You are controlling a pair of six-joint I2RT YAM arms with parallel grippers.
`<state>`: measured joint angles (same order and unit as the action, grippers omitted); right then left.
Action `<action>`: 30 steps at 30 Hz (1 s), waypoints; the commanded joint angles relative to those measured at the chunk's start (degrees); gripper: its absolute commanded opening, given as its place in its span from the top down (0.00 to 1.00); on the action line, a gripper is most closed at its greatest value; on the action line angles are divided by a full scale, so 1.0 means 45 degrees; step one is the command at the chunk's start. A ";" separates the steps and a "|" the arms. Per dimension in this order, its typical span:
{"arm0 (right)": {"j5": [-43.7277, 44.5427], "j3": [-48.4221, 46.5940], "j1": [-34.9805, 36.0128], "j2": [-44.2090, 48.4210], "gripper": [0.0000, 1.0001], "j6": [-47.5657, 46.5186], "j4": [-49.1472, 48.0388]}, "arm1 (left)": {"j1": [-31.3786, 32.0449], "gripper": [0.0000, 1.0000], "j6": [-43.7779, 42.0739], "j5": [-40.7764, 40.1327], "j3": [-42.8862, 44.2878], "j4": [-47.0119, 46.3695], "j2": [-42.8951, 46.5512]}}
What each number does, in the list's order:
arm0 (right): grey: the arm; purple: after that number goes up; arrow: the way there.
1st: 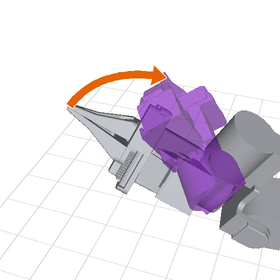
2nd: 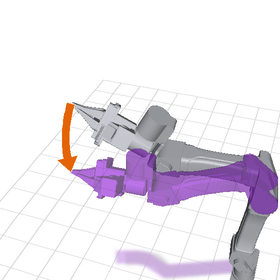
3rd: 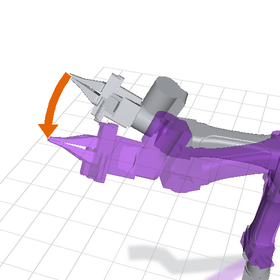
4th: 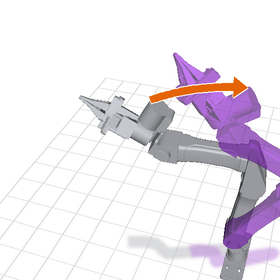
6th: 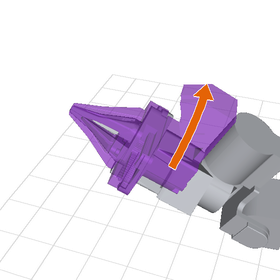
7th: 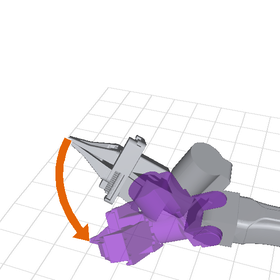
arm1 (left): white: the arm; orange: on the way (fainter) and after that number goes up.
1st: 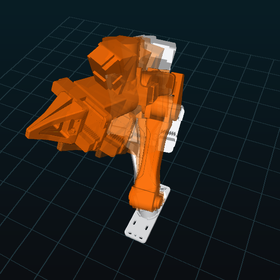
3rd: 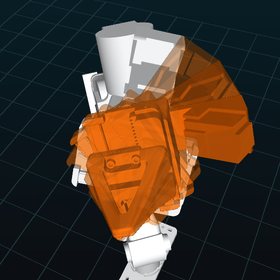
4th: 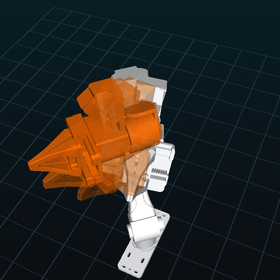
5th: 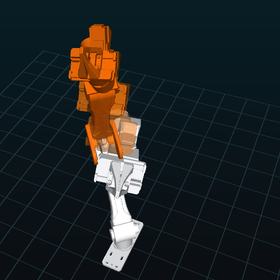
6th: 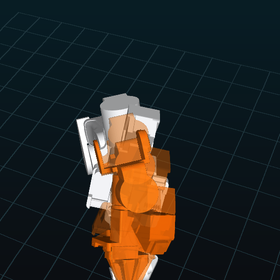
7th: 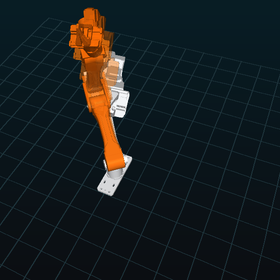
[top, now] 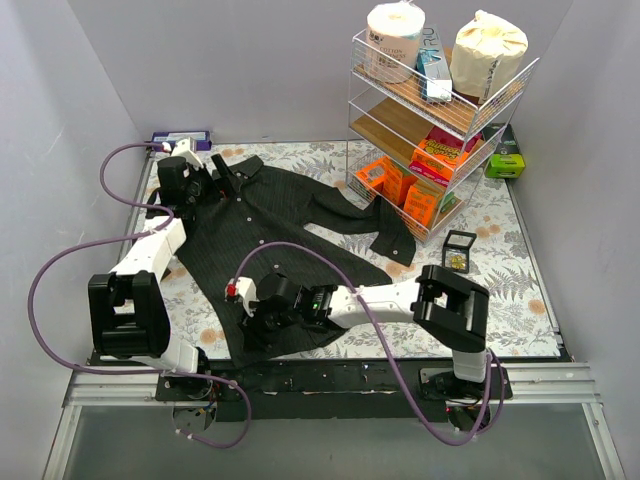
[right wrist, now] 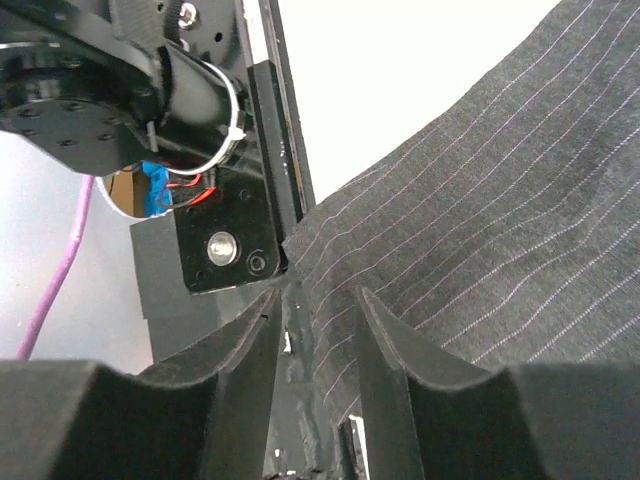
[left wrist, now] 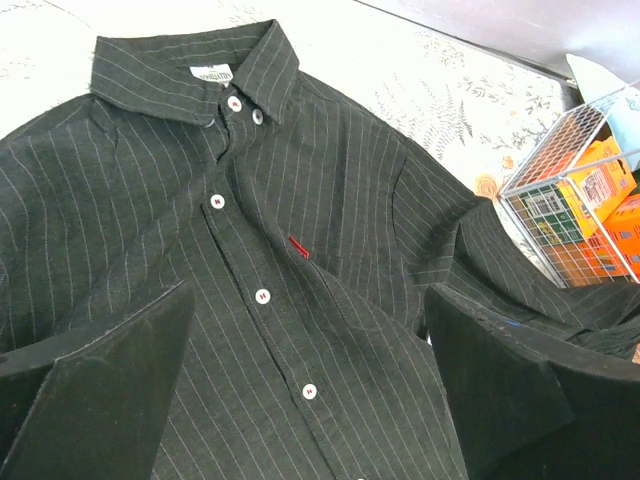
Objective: Pin the brooch onto the clothing
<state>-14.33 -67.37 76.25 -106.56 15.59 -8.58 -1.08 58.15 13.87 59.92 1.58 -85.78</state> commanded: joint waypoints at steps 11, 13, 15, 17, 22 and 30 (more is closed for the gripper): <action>-0.0253 -0.2234 0.0048 -0.3095 0.62 -0.0126 0.0129 | -0.0092 0.02 -0.0305 -0.0679 0.0004 0.0058 0.1385; -0.0390 -0.2545 0.0048 -0.3543 0.62 0.0107 0.0051 | -0.0111 0.02 -0.0402 -0.0777 0.0043 0.0136 0.1425; -0.0585 -0.2878 0.0048 -0.3857 0.62 0.0167 0.0206 | -0.0111 0.02 -0.0422 -0.0913 0.0063 0.0156 0.1522; -0.0780 -0.3346 0.0068 -0.4267 0.63 0.0245 0.0246 | -0.0111 0.02 -0.0500 -0.0991 0.0005 0.0117 0.1581; -0.1094 -0.3914 0.0068 -0.4659 0.63 0.0343 0.0266 | -0.0111 0.02 -0.0520 -0.1070 0.0024 0.0156 0.1581; -0.0665 -0.3955 -0.0030 -0.3431 0.39 0.0031 0.0558 | -0.0092 0.02 -0.0539 -0.1109 -0.0074 0.0058 0.1561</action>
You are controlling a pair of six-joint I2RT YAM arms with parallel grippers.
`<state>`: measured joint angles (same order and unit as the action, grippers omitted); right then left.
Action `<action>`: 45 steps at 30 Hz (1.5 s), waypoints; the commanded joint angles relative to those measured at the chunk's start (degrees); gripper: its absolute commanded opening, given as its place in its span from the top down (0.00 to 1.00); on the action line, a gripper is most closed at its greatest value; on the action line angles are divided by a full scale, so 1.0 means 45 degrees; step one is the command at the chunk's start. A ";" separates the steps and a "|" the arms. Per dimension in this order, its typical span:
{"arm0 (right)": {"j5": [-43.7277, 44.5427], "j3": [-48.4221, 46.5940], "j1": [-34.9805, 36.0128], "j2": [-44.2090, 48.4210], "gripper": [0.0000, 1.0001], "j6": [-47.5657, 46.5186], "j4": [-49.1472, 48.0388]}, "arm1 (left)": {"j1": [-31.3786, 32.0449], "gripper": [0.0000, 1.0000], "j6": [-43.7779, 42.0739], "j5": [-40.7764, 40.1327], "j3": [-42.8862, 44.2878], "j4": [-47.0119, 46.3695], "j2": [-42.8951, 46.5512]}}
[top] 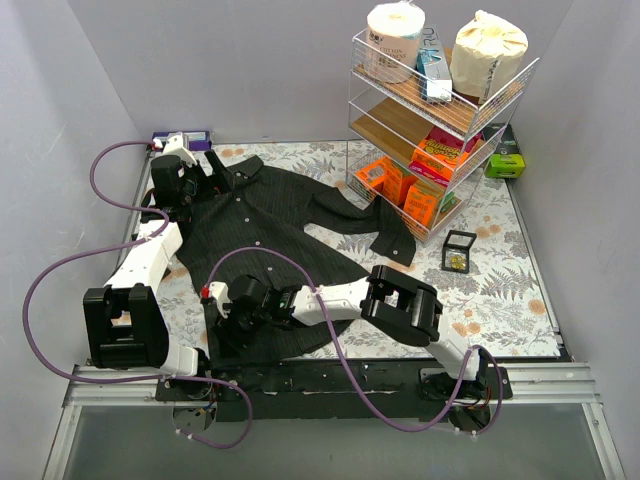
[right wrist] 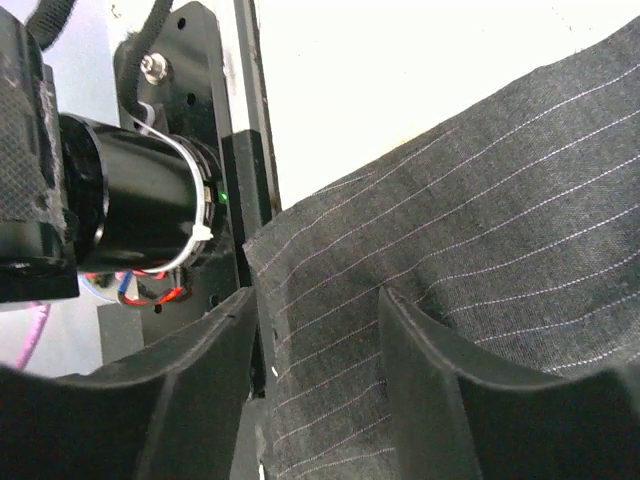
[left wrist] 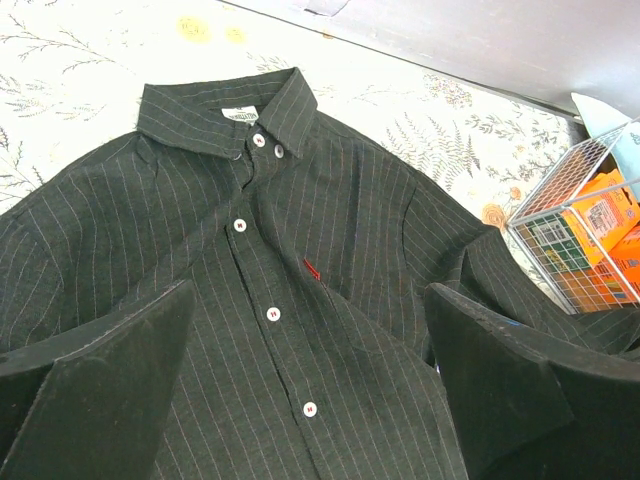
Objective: Pin the brooch onto the clothing
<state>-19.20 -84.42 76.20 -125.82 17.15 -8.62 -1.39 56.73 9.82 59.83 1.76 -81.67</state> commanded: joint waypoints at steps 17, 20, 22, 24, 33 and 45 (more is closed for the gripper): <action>0.3270 0.4658 -0.3593 0.5246 0.26 0.0369 0.0824 | -0.0082 0.02 -0.0595 -0.0367 -0.0073 0.0039 0.0102; 0.3914 0.4601 -0.3653 0.4797 0.26 0.0116 0.0900 | -0.0082 0.02 -0.0634 -0.0464 -0.0093 0.0019 -0.0093; 0.3954 0.4620 -0.3653 0.4406 0.26 0.0115 0.0881 | -0.0082 0.02 -0.0634 -0.0484 -0.0035 0.0078 -0.0210; 0.3799 0.4814 -0.3634 0.4094 0.26 0.0251 0.0842 | -0.0082 0.02 -0.0634 -0.0367 0.0004 0.0136 -0.0308; 0.2979 0.6240 -0.3068 0.4034 0.28 0.1949 0.0471 | -0.0063 0.02 -0.0595 -0.0308 0.0004 0.0117 -0.0269; 0.2509 0.5150 -0.1602 0.4170 0.28 0.2655 0.0899 | -0.0063 0.02 -0.0439 0.0140 -0.0015 0.0039 -0.0601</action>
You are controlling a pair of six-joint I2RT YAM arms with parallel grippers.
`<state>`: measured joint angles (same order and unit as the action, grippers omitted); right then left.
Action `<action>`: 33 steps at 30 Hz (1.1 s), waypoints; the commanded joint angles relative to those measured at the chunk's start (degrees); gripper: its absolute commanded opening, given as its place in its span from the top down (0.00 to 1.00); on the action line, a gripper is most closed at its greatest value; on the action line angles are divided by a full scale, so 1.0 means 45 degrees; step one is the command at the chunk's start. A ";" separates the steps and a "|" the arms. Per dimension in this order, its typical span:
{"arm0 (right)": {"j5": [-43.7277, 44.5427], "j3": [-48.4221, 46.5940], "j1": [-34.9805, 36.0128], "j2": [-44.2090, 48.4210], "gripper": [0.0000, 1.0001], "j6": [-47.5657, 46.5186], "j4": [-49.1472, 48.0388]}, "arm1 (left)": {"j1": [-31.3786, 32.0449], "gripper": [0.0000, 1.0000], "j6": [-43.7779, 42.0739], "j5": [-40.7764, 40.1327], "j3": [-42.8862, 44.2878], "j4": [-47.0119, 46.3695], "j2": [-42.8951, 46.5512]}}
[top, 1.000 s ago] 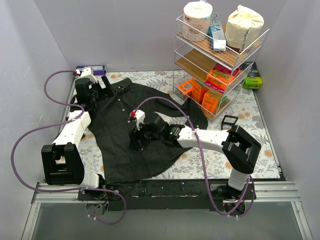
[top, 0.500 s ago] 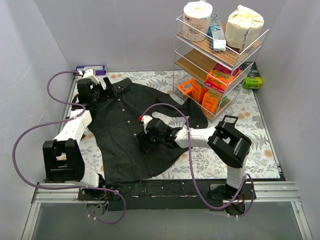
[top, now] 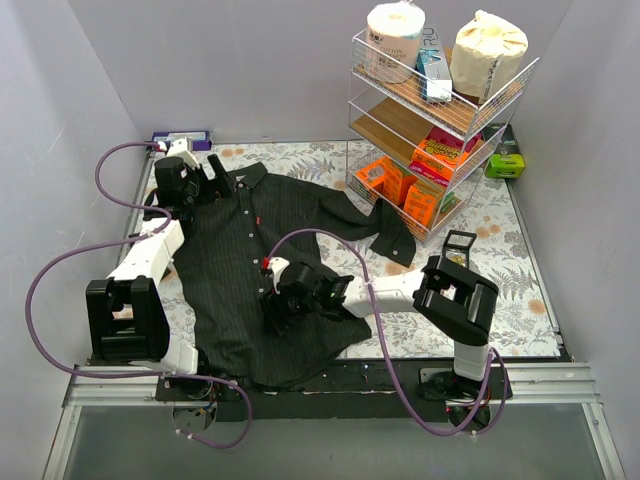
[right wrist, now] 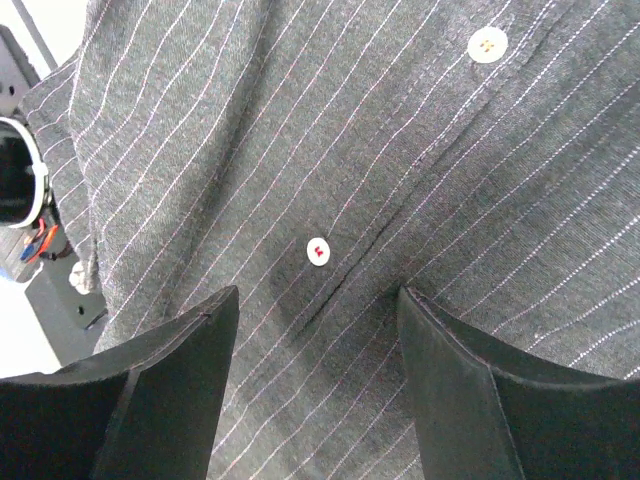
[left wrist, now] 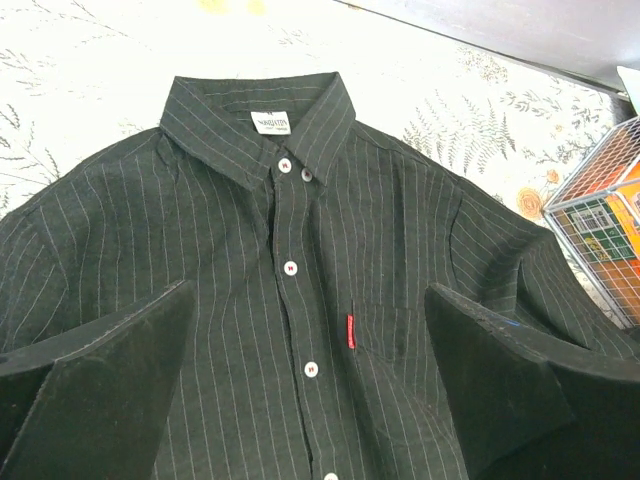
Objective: Pin the brooch onto the clothing
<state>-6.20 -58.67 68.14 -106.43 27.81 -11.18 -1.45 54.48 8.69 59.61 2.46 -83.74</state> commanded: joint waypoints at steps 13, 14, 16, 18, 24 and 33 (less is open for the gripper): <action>0.2178 -0.2741 -0.2795 0.2148 0.21 -0.2195 0.3988 | -0.0067 0.02 0.0100 0.0550 0.0443 0.0372 -0.1604; 0.2197 -0.2839 -0.3146 0.2070 0.21 -0.2370 0.3969 | -0.0068 0.02 0.0120 0.0414 0.0482 0.0430 -0.1682; 0.2100 -0.3228 -0.4240 0.1798 0.21 -0.2800 0.4085 | -0.0320 0.02 0.0159 0.0354 0.0522 0.0469 -0.1800; 0.2002 -0.3970 -0.5156 0.1212 0.21 -0.3131 0.4183 | -0.0594 0.02 0.0334 0.0470 0.0366 0.0294 -0.1800; 0.1807 -0.5611 -0.6429 -0.0526 0.24 -0.3563 0.4164 | -0.1258 0.02 0.0452 0.0433 0.0365 0.0234 -0.2424; 0.1475 -0.6824 -0.6685 -0.2675 0.29 -0.3583 0.3813 | -0.2254 0.02 0.0686 0.0686 0.0464 0.0216 -0.3479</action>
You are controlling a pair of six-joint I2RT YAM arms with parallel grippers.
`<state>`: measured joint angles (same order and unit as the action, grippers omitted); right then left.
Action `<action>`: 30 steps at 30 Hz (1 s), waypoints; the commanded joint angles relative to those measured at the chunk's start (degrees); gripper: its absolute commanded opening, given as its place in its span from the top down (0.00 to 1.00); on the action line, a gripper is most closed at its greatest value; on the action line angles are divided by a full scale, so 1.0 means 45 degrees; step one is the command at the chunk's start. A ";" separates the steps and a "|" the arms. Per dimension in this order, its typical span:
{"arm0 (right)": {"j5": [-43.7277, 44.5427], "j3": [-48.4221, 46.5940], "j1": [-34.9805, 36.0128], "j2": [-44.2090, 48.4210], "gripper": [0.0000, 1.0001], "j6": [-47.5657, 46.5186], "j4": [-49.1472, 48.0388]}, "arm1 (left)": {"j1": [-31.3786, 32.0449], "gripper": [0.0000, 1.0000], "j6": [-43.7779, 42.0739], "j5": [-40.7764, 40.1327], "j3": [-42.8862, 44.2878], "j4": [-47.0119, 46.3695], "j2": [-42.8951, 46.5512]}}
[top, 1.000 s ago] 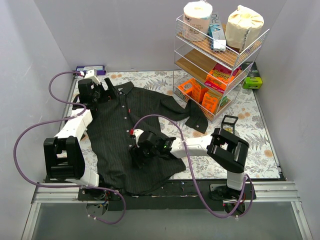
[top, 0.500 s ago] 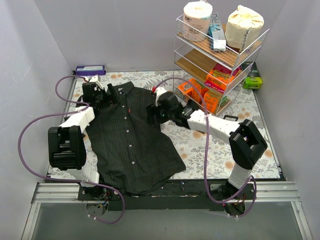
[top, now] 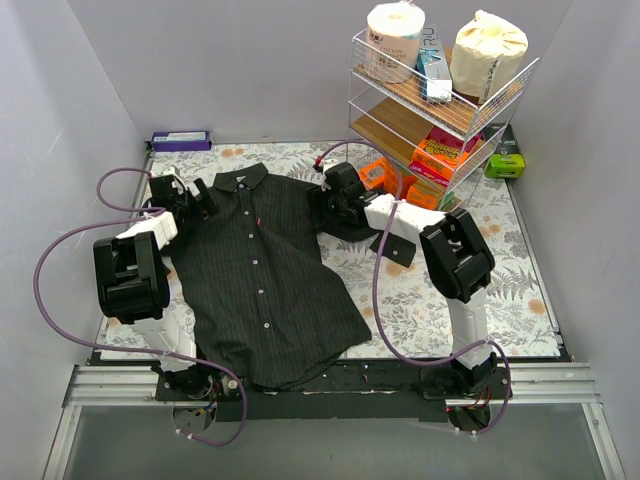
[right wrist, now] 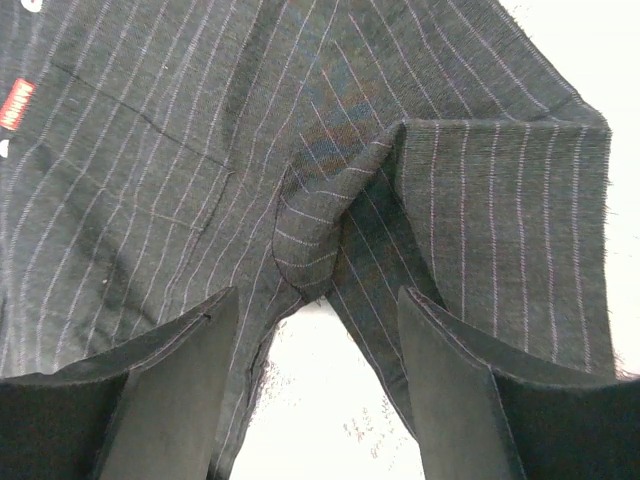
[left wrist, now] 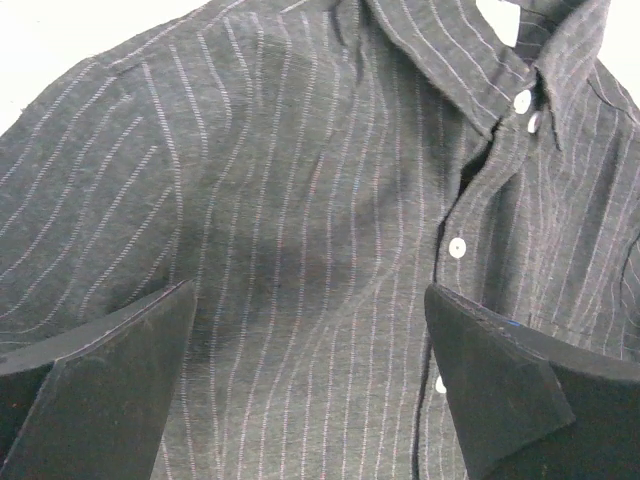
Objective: Pin the brooch onto the clothing
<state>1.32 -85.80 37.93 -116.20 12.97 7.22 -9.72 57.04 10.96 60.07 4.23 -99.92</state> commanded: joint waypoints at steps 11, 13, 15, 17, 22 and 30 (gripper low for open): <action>0.0233 -0.1246 -0.0187 -0.1833 0.56 -0.0149 -0.0336 | -0.1102 0.02 0.0021 -0.0033 0.0342 -0.0159 -0.0959; 0.0408 -0.1207 -0.0265 -0.1853 0.64 -0.0051 -0.0258 | -0.1239 0.02 0.0001 -0.0208 0.0400 -0.0042 -0.1154; 0.0448 -0.1110 -0.0441 -0.1853 0.80 0.0008 -0.0161 | -0.1259 0.02 -0.0096 -0.0558 0.0420 0.0036 -0.1194; 0.0545 -0.1012 -0.0635 -0.1775 0.92 0.0105 -0.0082 | -0.1259 0.02 -0.0155 -0.0813 0.0439 0.0173 -0.1156; 0.0274 -0.0660 -0.0832 -0.1521 0.93 0.0086 -0.0199 | -0.1239 0.02 -0.0233 -0.0739 0.0303 -0.0060 -0.0804; -0.0196 -0.1363 -0.0832 -0.0995 0.53 -0.0714 0.0230 | -0.0948 0.02 -0.0174 0.0025 0.0127 -0.0489 0.0131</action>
<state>1.13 -88.75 34.35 -124.11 13.06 7.25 -14.90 56.99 9.85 60.71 3.57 -104.57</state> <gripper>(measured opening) 0.291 0.982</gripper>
